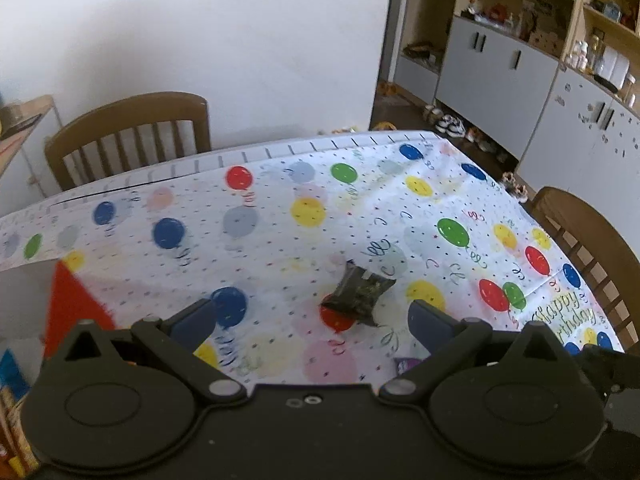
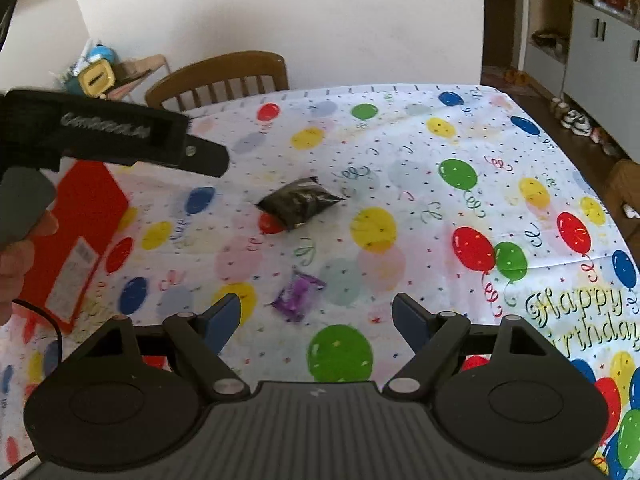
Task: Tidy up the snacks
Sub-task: 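Move both tools back from the box toward the black bag and purple candy, then grasp the black foil bag with the left tool while the right tool grasps the purple candy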
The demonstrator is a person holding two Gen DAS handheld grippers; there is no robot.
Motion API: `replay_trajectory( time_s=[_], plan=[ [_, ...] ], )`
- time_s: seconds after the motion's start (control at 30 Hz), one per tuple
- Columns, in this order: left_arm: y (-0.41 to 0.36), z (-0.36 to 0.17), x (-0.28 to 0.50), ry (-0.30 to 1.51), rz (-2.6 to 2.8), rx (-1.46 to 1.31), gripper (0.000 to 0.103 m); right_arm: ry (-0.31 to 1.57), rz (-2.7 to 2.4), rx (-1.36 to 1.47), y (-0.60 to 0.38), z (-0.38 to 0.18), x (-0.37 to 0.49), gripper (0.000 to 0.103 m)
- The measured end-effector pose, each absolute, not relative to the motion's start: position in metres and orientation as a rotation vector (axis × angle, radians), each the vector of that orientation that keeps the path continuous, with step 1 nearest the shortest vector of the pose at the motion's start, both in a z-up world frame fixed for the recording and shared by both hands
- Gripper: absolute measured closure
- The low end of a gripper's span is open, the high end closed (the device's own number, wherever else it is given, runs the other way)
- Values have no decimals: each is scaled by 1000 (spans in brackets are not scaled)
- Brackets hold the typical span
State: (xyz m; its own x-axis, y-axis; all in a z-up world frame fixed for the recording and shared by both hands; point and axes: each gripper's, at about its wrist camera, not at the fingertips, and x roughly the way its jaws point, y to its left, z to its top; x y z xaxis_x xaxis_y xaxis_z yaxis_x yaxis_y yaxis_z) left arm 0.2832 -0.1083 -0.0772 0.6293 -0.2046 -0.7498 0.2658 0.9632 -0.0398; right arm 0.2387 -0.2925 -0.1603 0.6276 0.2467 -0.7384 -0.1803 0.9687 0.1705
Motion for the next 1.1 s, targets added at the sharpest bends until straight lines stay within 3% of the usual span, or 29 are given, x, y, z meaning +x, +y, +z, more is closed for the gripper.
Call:
replay_trajectory(
  time_s=[0.33,0.47,0.6,0.8,0.9,1.1],
  plan=[
    [-138,-113,327,912,-267,133,1,863,234,71,-277,-182,264,20],
    [-143,-127,339,943,-272,123,6,889,233,68,-269,-192,271,34],
    [-151,-137,350,967,-294,132,11,901,229,61,-260,-199,276,42],
    [-164,-152,362,1001,-332,155,24,894,217,3,-249,-203,278,52],
    [-166,-158,367,1019,-341,155,31,888,201,-30,-247,-203,277,64],
    [-168,-164,370,1043,-386,146,53,880,187,-35,-249,-204,276,76]
  ],
)
